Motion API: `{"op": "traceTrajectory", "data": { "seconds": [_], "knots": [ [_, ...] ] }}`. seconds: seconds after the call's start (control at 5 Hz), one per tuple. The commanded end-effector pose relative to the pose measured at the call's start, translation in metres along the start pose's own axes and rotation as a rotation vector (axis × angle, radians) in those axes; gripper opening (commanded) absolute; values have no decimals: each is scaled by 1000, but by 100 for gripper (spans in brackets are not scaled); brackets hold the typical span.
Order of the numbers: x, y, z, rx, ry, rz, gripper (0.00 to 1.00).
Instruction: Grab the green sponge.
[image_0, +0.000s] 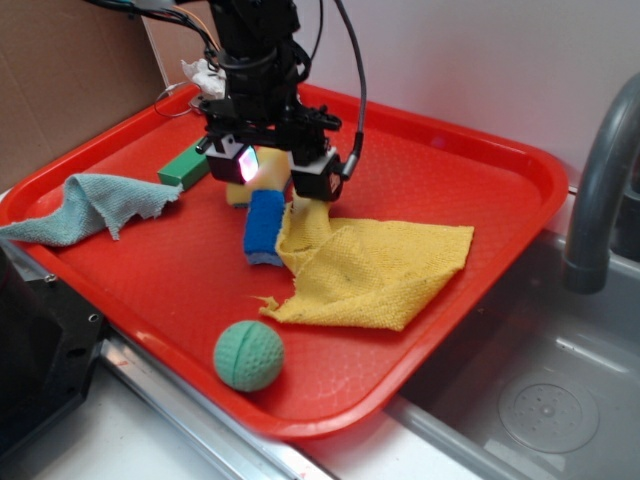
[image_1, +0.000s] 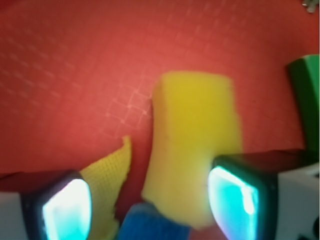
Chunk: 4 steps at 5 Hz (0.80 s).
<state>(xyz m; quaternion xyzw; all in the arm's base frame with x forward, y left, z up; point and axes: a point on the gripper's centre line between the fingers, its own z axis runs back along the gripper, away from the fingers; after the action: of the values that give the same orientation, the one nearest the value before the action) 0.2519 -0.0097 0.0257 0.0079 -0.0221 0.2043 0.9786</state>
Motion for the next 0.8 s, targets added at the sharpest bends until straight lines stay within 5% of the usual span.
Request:
{"op": "traceTrajectory", "data": {
  "seconds": [0.0, 0.2, 0.4, 0.6],
  "knots": [
    [30, 4, -1, 0, -14, 21, 100],
    [43, 5, 8, -2, -22, 35, 64],
    [47, 18, 28, 11, -25, 47, 0],
    [43, 31, 60, 11, -33, 51, 0]
  ]
}}
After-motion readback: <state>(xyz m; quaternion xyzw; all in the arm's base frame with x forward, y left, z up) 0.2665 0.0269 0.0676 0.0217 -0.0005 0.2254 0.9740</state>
